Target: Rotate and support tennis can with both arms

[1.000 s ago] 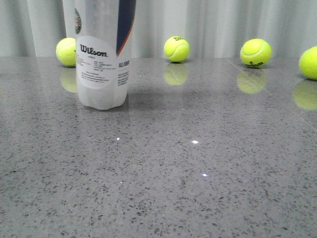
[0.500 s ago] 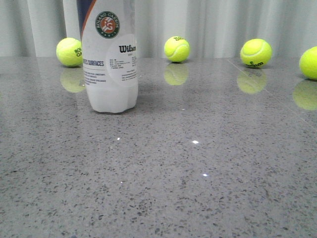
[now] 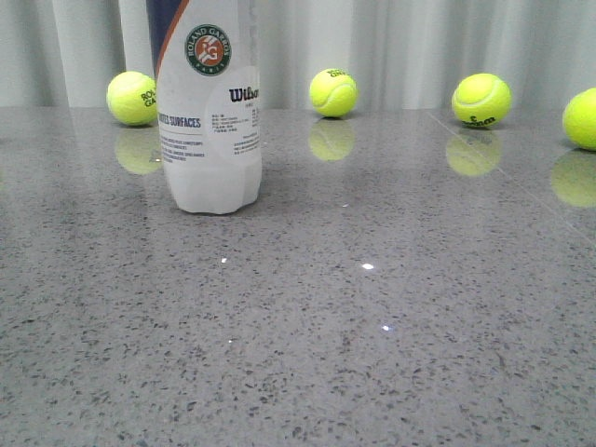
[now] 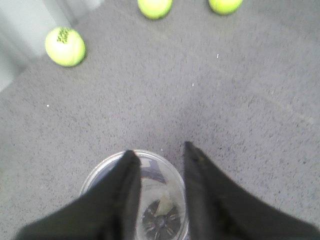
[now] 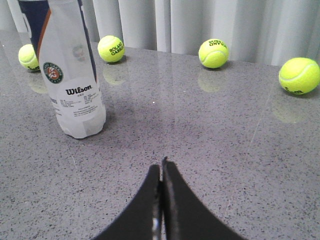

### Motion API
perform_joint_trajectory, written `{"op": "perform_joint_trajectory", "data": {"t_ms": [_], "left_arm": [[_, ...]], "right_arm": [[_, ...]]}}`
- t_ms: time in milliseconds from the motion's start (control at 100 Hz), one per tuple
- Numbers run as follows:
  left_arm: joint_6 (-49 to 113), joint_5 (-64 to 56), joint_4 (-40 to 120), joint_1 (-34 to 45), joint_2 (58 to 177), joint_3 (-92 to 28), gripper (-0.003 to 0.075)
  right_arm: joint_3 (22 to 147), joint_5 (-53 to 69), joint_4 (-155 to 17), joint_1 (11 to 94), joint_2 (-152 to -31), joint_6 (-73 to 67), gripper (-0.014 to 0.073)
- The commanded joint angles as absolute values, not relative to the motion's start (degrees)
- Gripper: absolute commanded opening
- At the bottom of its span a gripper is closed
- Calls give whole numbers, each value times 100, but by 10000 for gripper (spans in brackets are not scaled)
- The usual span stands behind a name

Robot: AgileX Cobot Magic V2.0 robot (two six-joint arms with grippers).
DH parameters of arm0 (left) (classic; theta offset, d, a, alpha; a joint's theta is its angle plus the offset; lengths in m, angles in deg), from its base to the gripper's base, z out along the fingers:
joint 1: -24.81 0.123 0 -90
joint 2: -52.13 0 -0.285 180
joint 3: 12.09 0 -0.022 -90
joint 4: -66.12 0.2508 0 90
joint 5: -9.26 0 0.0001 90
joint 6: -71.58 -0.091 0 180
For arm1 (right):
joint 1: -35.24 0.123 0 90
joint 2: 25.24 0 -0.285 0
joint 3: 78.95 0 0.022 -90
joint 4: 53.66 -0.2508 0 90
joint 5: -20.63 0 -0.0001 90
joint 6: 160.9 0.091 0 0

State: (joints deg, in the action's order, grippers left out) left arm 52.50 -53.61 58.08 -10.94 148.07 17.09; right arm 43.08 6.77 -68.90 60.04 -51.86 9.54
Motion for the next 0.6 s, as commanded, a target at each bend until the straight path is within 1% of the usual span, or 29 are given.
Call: {"op": "perform_joint_trajectory", "data": {"t_ms": [0,20,130,260,490,590], "left_arm": [[5334,-4567,5581,-1091,14306,1291,12],[5339,-4415,5540,-1091,14213,1103,-19],[5339,-3502,5321,-1091,13665,32,-19],[5339,-2765,5284,-1091,13021,-1068,-19],[5339,-2170,5284,-1091,11865,-2671,-19],[5339,-2145,5307,-1081,11384,-3132,-19]], "right_arm": [[4456,1083,-6915,5971,-5214,957,-60],[4456,1083,-6915,5971,-5214,957,-60],[4456,1083,-6915,5971,-5214,957,-60],[4456,1083,-6915,5971,-5214,957,-60],[4456,1083,-6915,5971,-5214,957,-60],[4456,1083,-6915,5971,-5214,957,-60]]}}
